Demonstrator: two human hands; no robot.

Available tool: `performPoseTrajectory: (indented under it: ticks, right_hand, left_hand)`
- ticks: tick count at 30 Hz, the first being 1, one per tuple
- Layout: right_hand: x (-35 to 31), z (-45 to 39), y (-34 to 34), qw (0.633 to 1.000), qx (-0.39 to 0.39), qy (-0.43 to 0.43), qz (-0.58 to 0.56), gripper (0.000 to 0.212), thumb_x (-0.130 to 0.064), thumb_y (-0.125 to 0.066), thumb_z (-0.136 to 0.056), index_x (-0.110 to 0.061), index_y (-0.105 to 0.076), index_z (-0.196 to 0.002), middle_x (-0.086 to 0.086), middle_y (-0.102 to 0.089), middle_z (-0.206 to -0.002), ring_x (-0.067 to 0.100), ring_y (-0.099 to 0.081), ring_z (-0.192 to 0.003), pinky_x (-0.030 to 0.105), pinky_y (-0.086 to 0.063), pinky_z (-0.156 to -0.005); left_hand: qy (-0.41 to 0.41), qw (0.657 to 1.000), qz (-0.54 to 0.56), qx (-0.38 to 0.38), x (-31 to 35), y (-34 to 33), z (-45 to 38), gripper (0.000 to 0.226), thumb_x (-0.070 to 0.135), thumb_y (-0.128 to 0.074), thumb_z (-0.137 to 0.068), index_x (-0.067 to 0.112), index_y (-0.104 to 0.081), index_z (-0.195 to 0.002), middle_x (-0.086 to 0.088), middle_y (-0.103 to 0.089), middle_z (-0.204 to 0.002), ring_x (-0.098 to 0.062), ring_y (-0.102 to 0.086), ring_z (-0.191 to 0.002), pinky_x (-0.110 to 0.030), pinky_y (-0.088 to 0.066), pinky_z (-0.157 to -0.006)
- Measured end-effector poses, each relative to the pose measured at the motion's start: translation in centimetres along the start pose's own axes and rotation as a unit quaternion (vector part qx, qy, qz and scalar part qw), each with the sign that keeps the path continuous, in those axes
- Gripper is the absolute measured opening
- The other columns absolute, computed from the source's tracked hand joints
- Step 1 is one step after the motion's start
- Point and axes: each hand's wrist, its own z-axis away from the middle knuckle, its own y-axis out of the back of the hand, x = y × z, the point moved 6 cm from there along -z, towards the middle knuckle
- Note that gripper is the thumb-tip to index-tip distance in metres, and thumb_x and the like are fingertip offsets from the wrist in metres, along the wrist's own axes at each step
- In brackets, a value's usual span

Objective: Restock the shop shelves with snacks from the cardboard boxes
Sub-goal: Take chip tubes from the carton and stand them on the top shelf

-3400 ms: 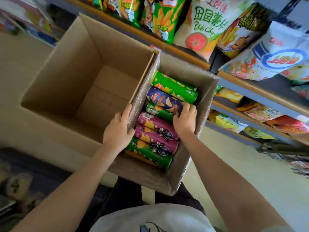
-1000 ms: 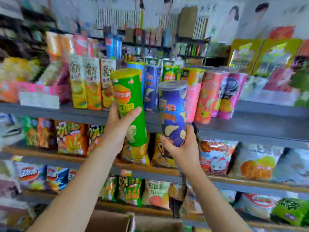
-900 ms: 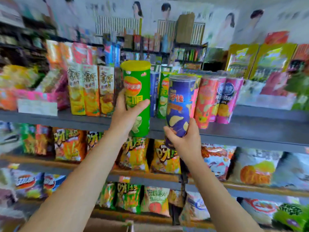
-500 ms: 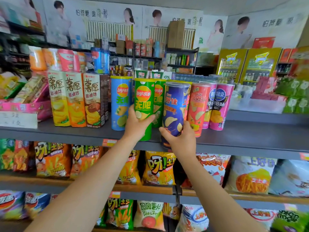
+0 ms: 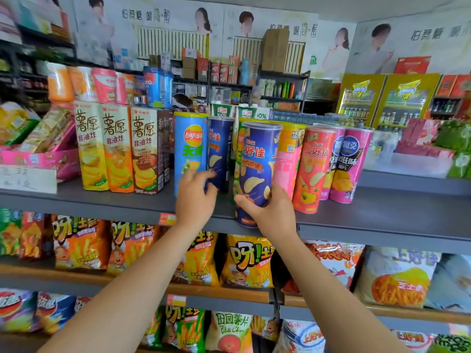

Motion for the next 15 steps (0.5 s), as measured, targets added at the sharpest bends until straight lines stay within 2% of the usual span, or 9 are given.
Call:
performPoseTrajectory:
  ticks: [2,3,5,7,9,11,13,15]
  right_hand:
    - [-1.3,-0.1,-1.5,1.000,-0.023,0.002,-0.005,0.060,-0.063,-0.078,-0.069,-0.027,-0.054,-0.109,-0.006,-0.067,-0.110,0.009,-0.065,-0.095,0.032,-0.059,-0.077]
    - [-2.0,-0.1,-2.3,1.000,-0.030,0.006,-0.006,0.058,-0.058,-0.080,-0.071,-0.027,-0.050,-0.109,-0.007,-0.066,-0.111,0.010,-0.065,-0.096,0.031,-0.058,-0.077]
    - [-3.1,-0.2,-3.8,1.000,-0.029,0.009,-0.008,0.061,-0.051,-0.083,-0.073,-0.024,-0.044,-0.111,-0.006,-0.064,-0.111,0.013,-0.064,-0.096,0.034,-0.056,-0.077]
    - [-3.6,-0.5,-5.0,1.000,-0.012,0.005,-0.004,0.060,-0.047,-0.084,-0.074,-0.018,-0.041,-0.104,-0.001,-0.061,-0.106,0.018,-0.062,-0.091,0.035,-0.052,-0.072]
    - [-3.7,-1.1,-5.9,1.000,0.004,0.004,0.014,0.051,-0.043,-0.081,-0.078,-0.016,-0.041,-0.093,0.002,-0.056,-0.094,0.017,-0.054,-0.079,0.029,-0.040,-0.060]
    - [-3.8,-1.6,-6.8,0.999,-0.002,-0.001,0.036,0.040,-0.036,-0.075,-0.086,-0.014,-0.042,-0.083,0.000,-0.054,-0.084,0.013,-0.048,-0.069,0.027,-0.031,-0.055]
    - [-3.7,-2.0,-7.7,0.999,-0.015,-0.007,0.045,0.034,-0.030,-0.069,-0.092,-0.012,-0.045,-0.076,-0.004,-0.058,-0.075,0.011,-0.054,-0.066,0.031,-0.035,-0.058]
    - [-3.5,-2.2,-8.3,0.998,-0.013,-0.004,0.056,0.030,-0.025,-0.065,-0.095,-0.008,-0.050,-0.076,-0.004,-0.062,-0.075,0.017,-0.061,-0.071,0.033,-0.041,-0.060]
  left_hand:
    - [-0.009,0.993,-0.059,0.102,-1.3,2.7,0.5,0.052,0.014,-0.067,-0.083,0.011,-0.052,-0.133,-0.016,-0.049,-0.127,-0.036,-0.046,-0.119,-0.046,-0.041,-0.096]
    - [0.004,0.991,-0.073,0.110,-2.0,3.4,0.6,0.062,0.016,-0.068,-0.084,0.011,-0.044,-0.140,-0.018,-0.045,-0.134,-0.038,-0.042,-0.125,-0.049,-0.039,-0.099]
    - [0.027,0.994,-0.080,0.068,-3.4,3.3,0.3,0.076,0.024,-0.068,-0.087,0.016,-0.029,-0.152,-0.019,-0.041,-0.141,-0.039,-0.038,-0.130,-0.051,-0.038,-0.101]
    - [0.029,0.996,-0.088,0.012,-3.9,2.7,0.2,0.086,0.028,-0.068,-0.088,0.022,-0.017,-0.156,-0.017,-0.041,-0.142,-0.037,-0.040,-0.129,-0.051,-0.041,-0.099]
    - [0.030,0.995,-0.095,-0.025,-4.1,2.1,0.1,0.091,0.030,-0.068,-0.088,0.027,-0.009,-0.157,-0.014,-0.043,-0.141,-0.034,-0.044,-0.128,-0.049,-0.044,-0.096]
    - [0.042,0.993,-0.099,-0.040,-4.2,1.9,0.1,0.092,0.031,-0.066,-0.088,0.029,-0.006,-0.157,-0.012,-0.042,-0.142,-0.033,-0.044,-0.128,-0.048,-0.045,-0.093]
    - [0.044,0.992,-0.109,-0.044,-4.2,1.8,0.1,0.092,0.032,-0.065,-0.089,0.030,-0.004,-0.157,-0.012,-0.040,-0.143,-0.033,-0.043,-0.129,-0.047,-0.045,-0.091]
    - [0.041,0.991,-0.117,-0.041,-4.3,1.8,0.0,0.092,0.033,-0.064,-0.089,0.028,-0.004,-0.158,-0.012,-0.039,-0.145,-0.033,-0.041,-0.130,-0.047,-0.045,-0.091]
